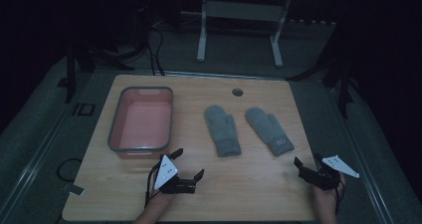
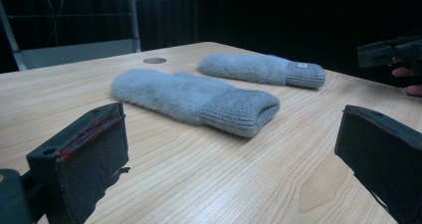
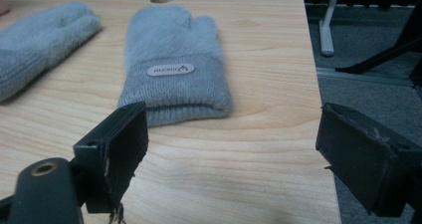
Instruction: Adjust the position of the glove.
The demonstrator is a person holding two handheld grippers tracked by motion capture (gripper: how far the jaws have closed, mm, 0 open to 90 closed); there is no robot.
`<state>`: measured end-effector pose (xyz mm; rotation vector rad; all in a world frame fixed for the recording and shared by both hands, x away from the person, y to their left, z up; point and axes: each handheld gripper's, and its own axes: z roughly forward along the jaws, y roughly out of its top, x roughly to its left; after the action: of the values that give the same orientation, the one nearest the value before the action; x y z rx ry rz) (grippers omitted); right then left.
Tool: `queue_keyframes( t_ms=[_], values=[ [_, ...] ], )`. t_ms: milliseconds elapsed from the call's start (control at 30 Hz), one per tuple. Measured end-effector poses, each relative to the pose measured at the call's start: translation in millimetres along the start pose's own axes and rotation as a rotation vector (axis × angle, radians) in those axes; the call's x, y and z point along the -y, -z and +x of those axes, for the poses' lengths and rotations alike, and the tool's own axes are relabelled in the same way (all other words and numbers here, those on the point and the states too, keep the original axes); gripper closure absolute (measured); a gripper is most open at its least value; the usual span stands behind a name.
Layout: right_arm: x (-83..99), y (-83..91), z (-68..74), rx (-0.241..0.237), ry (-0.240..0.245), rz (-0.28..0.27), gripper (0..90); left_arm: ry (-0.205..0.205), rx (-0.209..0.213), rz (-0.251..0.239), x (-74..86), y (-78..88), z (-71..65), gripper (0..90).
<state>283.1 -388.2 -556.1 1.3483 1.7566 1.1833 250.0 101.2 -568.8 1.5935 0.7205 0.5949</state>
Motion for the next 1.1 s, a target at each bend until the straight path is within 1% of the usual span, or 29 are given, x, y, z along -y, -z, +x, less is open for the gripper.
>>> queue_keyframes(
  t_ms=[100, 133, 167, 200, 300, 367, 433, 467, 533, 567, 600, 633, 667, 733, 800, 867, 900, 933, 1000, 1100],
  values=[
    [-0.1, -0.5, 1.3, 0.004, 0.018, 0.013, 12.9, -0.001, 0.006, 0.005, -0.1, 0.1, -0.1, 0.6],
    [0.0, -0.6, 1.7, 0.007, 0.019, 0.014, 12.9, -0.01, 0.011, 0.012, -0.2, 0.7, -1.0, 0.6],
    [0.0, -0.6, 1.7, 0.007, 0.019, 0.014, 12.9, -0.01, 0.011, 0.012, -0.2, 0.7, -1.0, 0.6],
    [-0.1, -0.6, 2.1, 0.006, 0.017, 0.021, 12.9, -0.021, 0.02, 0.014, -0.1, 1.3, -2.5, 0.6],
    [-0.2, -1.3, 2.7, -0.018, 0.005, 0.048, 13.0, -0.021, 0.026, 0.013, -0.1, 1.5, -3.6, 0.6],
    [-0.3, -1.7, 3.3, -0.021, 0.001, 0.054, 13.2, -0.016, 0.027, 0.012, -0.1, 1.4, -3.2, 0.6],
    [-7.4, 0.6, 8.2, -0.069, -0.05, 0.095, 13.9, 0.001, 0.025, 0.006, 0.1, 1.5, -1.6, 0.6],
    [-10.4, 1.6, 10.5, -0.081, -0.045, 0.097, 13.9, 0.003, 0.023, 0.004, 0.2, 1.5, -1.3, 0.6],
    [-17.0, 3.1, 16.8, -0.07, -0.019, 0.086, 13.9, 0.005, 0.022, 0.003, 0.2, 1.5, -1.2, 0.6],
    [-17.0, 3.1, 16.8, -0.07, -0.019, 0.086, 13.9, 0.005, 0.022, 0.003, 0.2, 1.5, -1.2, 0.6],
    [-20.9, 3.0, 19.5, -0.073, -0.013, 0.087, 13.9, 0.002, 0.022, 0.003, 0.2, 1.6, -1.3, 0.6],
    [-26.6, 2.3, 23.4, -0.065, 0.006, 0.09, 13.9, -0.003, 0.023, 0.003, 0.2, 1.7, -1.6, 0.6],
    [-32.1, 1.0, 27.2, -0.067, 0.015, 0.088, 13.8, -0.004, 0.022, 0.003, 0.2, 1.7, -1.8, 0.6],
    [-38.8, -1.4, 31.5, -0.069, 0.016, 0.093, 13.8, -0.004, 0.023, 0.002, 0.2, 1.7, -1.8, 0.6],
    [-45.3, -4.0, 35.9, -0.081, 0.017, 0.088, 13.8, 0.001, 0.023, 0.001, 0.3, 1.7, -1.4, 0.6],
    [-52.4, -7.8, 42.1, -0.079, 0.03, 0.098, 13.8, 0.006, 0.024, 0.0, 0.3, 1.8, -1.0, 0.6],
    [-56.5, -10.4, 45.9, -0.088, 0.033, 0.102, 13.8, 0.007, 0.024, 0.0, 0.3, 1.9, -0.8, 0.6],
    [-56.5, -10.4, 45.9, -0.088, 0.033, 0.102, 13.8, 0.007, 0.024, 0.0, 0.3, 1.9, -0.8, 0.6],
    [-64.5, -16.3, 55.3, -0.085, 0.037, 0.116, 13.5, 0.008, 0.024, 0.001, 0.3, 1.9, -0.6, 0.6],
    [-72.0, -22.2, 64.8, -0.099, 0.046, 0.117, 13.1, 0.008, 0.024, 0.0, 0.3, 1.9, -0.5, 0.6]
  ],
)
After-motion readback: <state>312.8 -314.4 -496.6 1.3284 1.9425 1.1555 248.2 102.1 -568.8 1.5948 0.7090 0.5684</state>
